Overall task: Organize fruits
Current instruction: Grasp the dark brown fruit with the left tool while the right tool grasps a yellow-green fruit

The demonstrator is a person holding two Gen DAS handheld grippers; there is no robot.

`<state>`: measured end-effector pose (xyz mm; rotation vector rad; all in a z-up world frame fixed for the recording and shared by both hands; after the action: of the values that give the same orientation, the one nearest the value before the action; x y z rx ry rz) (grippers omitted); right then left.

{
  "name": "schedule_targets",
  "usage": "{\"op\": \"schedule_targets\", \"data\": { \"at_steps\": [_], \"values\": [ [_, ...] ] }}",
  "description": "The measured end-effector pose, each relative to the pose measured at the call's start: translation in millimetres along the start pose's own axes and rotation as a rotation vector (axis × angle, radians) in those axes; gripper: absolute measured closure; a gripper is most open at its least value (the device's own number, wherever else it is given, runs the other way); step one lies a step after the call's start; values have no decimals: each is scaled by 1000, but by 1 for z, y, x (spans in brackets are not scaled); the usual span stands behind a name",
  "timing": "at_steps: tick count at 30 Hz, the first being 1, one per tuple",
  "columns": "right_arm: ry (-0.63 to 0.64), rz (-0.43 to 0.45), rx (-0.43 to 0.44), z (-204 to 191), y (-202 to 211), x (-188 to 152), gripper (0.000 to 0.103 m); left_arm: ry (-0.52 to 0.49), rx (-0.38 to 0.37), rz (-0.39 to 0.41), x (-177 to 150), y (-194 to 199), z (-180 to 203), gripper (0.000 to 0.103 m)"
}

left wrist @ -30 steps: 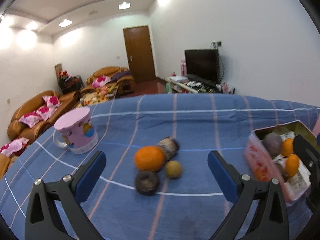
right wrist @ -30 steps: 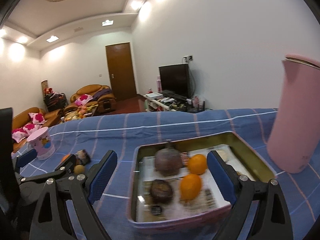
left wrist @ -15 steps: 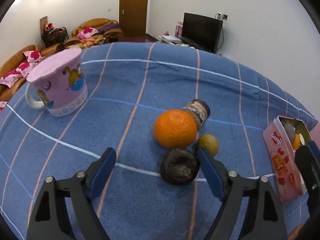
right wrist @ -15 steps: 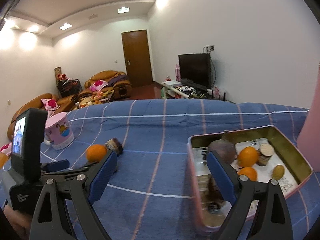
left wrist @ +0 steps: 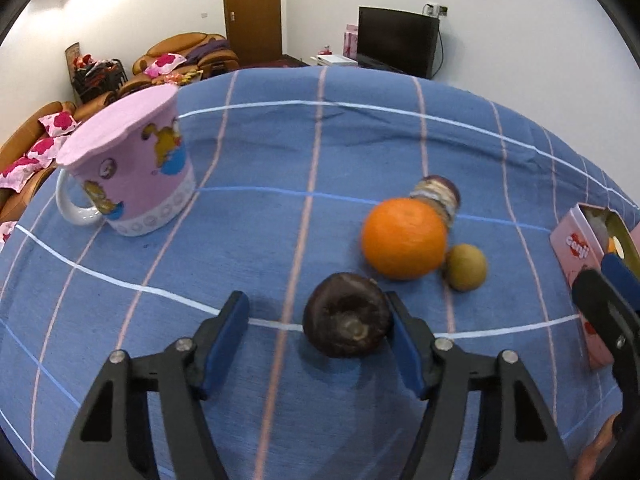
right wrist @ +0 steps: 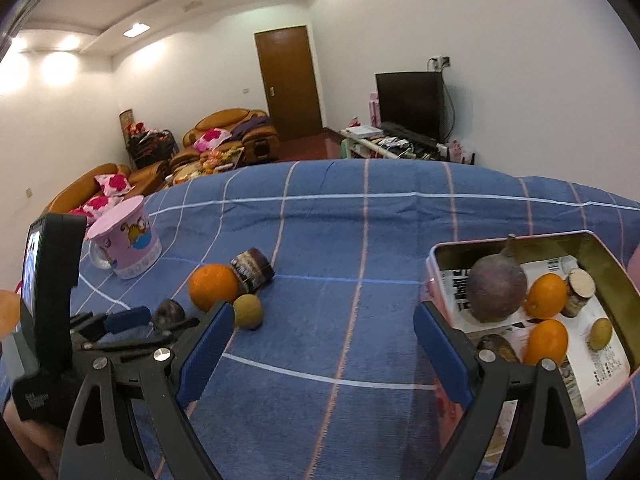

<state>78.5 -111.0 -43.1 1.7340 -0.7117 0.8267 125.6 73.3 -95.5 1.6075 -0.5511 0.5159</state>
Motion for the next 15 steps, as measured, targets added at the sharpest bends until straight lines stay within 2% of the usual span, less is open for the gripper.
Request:
{"op": "schedule_targets", "data": {
  "at_steps": [1,2,3,4,8,12,14,15],
  "values": [
    [3,-10,7,-2,-3,0,11,2,-2,3,1,0,-2,39],
    [6,-21,14,-4,-7,0,12,10,-17,7,1,2,-4,51],
    [13,-36,21,-7,-11,-1,14,15,-23,9,2,3,-6,59],
    [21,-53,30,-10,-16,-1,17,17,-20,10,2,3,-9,64],
    [20,-112,53,-20,-37,0,24,97,-37,-1,3,2,-30,64],
    [28,-185,75,-34,-64,0,26,163,-7,13,7,0,-48,64],
    [41,-209,71,-39,-73,-1,35,171,10,28,8,2,-51,64],
    [55,-230,68,-42,-80,-1,36,171,12,34,9,2,-51,64]
  ]
}}
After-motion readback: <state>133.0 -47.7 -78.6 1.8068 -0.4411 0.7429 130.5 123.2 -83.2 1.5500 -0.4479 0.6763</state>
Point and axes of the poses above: each gripper's, at about its wrist camera, not at the fingertips, and y roughly against the way its jaws point, z to its right, x to its top, the point moved 6 cm from there along -y, roughly the way its jaws point, and after that the axes turned 10 degrees about x, right-handed, at the moved point
